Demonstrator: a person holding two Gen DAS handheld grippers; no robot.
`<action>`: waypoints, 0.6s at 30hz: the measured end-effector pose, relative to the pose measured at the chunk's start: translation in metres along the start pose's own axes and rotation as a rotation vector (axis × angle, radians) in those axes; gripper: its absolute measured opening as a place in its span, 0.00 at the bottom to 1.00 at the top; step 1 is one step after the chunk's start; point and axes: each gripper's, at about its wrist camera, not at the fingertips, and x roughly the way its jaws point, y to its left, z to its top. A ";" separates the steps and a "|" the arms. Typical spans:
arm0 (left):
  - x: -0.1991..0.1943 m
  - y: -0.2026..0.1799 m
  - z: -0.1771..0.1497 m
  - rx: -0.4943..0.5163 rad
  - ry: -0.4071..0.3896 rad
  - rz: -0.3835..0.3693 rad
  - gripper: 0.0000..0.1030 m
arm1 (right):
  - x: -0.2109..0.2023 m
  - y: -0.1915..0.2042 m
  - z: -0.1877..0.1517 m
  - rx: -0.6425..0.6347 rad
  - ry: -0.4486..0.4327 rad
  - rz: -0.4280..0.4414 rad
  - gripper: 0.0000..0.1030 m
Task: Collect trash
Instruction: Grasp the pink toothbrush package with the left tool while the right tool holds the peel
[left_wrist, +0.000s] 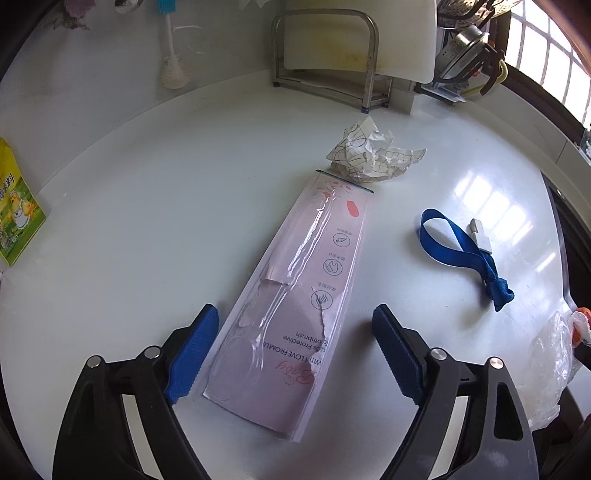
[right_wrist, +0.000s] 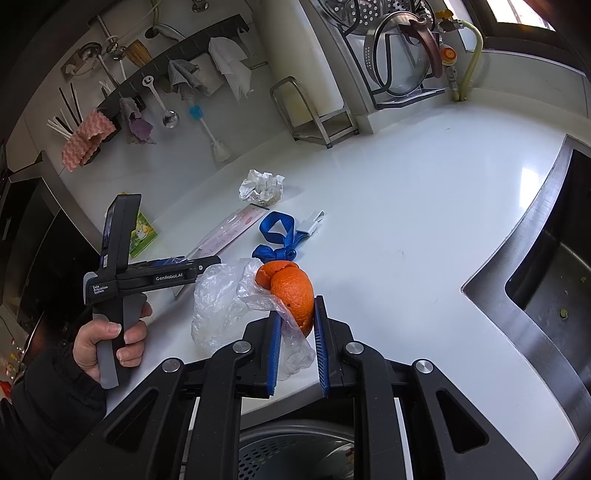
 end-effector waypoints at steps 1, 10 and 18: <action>-0.001 -0.002 0.000 0.007 -0.006 -0.003 0.69 | 0.000 0.000 0.000 0.001 0.000 0.000 0.16; -0.007 -0.015 -0.006 0.018 -0.014 -0.018 0.51 | 0.000 0.001 -0.002 -0.004 0.006 -0.005 0.16; -0.029 -0.017 -0.020 -0.015 -0.053 0.008 0.51 | -0.005 0.002 -0.004 -0.007 0.001 -0.005 0.16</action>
